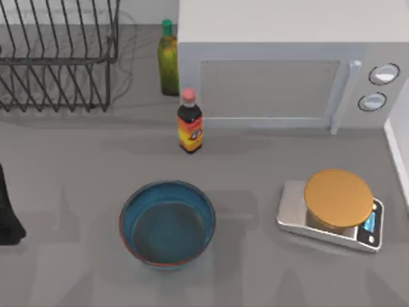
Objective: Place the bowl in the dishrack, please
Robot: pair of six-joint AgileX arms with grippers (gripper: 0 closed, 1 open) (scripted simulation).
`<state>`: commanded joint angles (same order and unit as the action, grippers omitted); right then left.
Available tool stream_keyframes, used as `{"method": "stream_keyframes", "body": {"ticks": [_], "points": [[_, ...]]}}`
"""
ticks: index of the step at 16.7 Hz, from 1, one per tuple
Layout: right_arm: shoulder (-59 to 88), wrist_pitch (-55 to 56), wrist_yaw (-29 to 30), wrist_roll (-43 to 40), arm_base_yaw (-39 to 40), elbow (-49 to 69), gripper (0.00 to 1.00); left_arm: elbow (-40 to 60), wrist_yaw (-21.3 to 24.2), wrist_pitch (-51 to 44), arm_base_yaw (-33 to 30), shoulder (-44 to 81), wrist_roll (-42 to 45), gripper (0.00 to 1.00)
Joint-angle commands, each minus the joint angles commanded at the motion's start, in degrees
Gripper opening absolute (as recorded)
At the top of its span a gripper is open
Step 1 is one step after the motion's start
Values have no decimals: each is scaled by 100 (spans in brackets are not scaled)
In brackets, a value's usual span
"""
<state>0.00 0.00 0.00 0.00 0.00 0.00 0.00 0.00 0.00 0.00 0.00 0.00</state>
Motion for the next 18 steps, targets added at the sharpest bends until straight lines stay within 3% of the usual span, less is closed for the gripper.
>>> {"method": "stream_keyframes", "body": {"ticks": [4,8,18], "points": [[0,0,0,0,0,0,100,173,1,-145,-95,175,-94,100],[0,0,0,0,0,0,100,1236,0,-947,-615,1260,-620,100],[0,0,0,0,0,0,100,5932,-14,-4490,-2825,7044,-2755,100]]}}
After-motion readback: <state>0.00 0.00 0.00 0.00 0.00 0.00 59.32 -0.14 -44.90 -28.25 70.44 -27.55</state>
